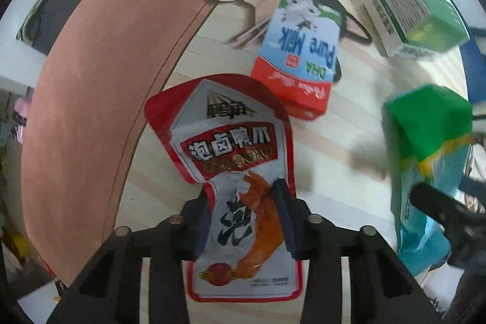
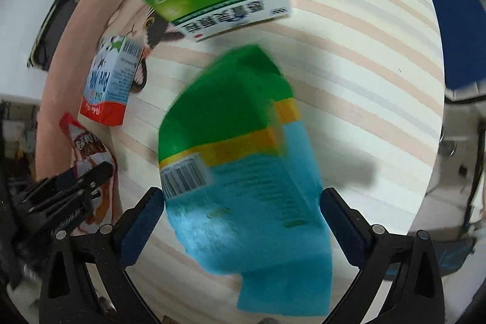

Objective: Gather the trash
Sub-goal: 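Grasp the red snack pouch with left gripper while right grasps green-blue snack bag, then carry the pouch and snack bag over the bin and open both grippers, then raise both tools from the bin back toward the table, then grasp the DHA Pure Milk carton with left gripper while right grasps white-green box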

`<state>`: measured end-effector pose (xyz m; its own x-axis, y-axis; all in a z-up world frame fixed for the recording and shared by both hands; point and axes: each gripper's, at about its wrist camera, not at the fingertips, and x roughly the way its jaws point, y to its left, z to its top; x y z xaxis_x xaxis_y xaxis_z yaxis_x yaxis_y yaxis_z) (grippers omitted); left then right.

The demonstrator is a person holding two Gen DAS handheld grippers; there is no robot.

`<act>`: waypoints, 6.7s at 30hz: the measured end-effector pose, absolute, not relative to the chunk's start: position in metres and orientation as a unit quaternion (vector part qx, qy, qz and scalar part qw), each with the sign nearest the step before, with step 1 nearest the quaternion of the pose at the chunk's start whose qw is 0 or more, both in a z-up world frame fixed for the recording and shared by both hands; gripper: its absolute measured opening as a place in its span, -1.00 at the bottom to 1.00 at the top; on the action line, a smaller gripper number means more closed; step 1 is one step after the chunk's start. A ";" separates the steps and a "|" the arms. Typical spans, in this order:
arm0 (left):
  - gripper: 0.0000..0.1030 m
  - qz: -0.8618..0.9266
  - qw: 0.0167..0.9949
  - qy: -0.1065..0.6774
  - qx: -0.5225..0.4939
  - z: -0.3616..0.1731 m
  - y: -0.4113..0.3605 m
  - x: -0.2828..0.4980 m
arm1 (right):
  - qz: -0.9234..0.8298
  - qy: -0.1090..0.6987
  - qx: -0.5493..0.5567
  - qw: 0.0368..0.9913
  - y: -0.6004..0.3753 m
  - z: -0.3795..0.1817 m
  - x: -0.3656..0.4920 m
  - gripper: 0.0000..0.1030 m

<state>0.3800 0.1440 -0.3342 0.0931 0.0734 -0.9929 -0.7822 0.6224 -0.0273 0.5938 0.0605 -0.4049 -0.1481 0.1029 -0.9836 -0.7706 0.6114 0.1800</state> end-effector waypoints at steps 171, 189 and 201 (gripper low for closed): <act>1.00 0.333 0.755 0.537 -0.175 -0.184 0.132 0.227 | 0.256 0.606 -0.085 0.749 -0.045 -0.189 0.410 1.00; 1.00 0.414 0.632 0.609 -0.242 -0.285 0.245 0.413 | 0.289 0.643 -0.275 0.654 0.182 -0.342 0.660 1.00; 0.91 0.293 0.668 0.641 -0.241 -0.324 0.209 0.463 | 0.273 0.651 -0.225 0.672 0.114 -0.356 0.684 0.84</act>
<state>0.4628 0.2093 -0.3237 0.0076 0.0829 -0.9965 -0.6995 0.7126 0.0539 0.6838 0.1142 -0.3563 0.0042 0.0739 -0.9973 -0.6603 0.7491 0.0527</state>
